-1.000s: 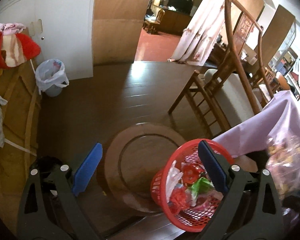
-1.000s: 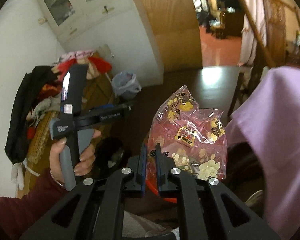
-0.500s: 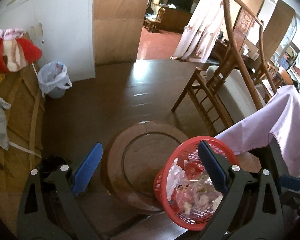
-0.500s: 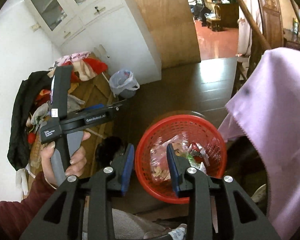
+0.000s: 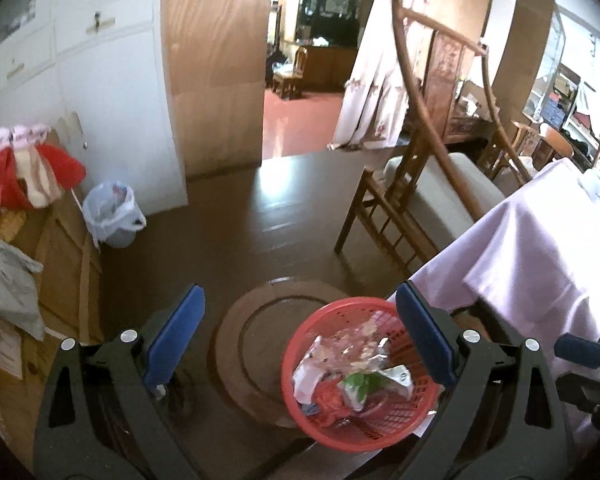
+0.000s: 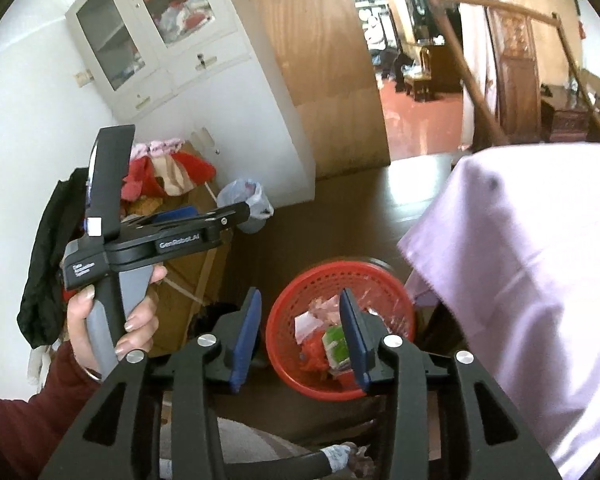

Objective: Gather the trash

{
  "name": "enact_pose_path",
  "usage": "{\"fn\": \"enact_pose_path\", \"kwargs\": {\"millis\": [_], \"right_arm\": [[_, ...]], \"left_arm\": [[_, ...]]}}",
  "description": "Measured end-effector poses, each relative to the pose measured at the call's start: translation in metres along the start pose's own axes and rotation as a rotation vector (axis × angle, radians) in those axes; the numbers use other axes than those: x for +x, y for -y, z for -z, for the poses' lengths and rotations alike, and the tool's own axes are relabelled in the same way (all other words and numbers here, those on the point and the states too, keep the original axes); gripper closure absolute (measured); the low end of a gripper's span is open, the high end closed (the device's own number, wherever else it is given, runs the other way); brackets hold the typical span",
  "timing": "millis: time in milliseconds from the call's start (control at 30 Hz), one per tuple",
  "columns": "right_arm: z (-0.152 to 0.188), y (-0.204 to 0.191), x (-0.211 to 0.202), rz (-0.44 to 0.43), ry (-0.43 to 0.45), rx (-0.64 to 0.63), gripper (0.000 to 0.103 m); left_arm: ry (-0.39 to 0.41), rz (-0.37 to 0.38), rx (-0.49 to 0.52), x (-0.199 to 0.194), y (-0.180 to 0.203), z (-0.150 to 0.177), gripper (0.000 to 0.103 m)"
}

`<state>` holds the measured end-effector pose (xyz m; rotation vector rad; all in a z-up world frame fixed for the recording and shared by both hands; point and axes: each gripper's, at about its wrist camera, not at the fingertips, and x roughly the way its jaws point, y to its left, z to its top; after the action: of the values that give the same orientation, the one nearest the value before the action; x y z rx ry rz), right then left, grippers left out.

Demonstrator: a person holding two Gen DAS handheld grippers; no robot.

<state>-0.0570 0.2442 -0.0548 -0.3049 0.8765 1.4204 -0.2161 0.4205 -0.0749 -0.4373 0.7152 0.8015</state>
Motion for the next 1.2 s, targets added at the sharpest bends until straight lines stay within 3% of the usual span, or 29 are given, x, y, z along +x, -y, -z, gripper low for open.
{"fn": "enact_pose_path", "kwargs": {"millis": [233,633,933,1200], "right_arm": [[0.0,0.004,-0.048,-0.017,0.11,0.015,0.061],[0.018,0.002,-0.094,-0.004,0.207,0.001,0.056],[0.024,-0.004,-0.115,0.006,0.259,-0.022,0.052],[0.029,-0.007,-0.113,0.022,0.246,-0.032,0.05]], "left_arm": [[0.098,-0.034,0.049,-0.051,0.037,-0.004,0.008],[0.231,-0.132,0.133,-0.119,0.081,0.011,0.007],[0.28,-0.181,0.149,-0.148,0.088,0.023,0.007],[0.251,-0.175,0.131,-0.147,0.082,0.033,0.007]]}}
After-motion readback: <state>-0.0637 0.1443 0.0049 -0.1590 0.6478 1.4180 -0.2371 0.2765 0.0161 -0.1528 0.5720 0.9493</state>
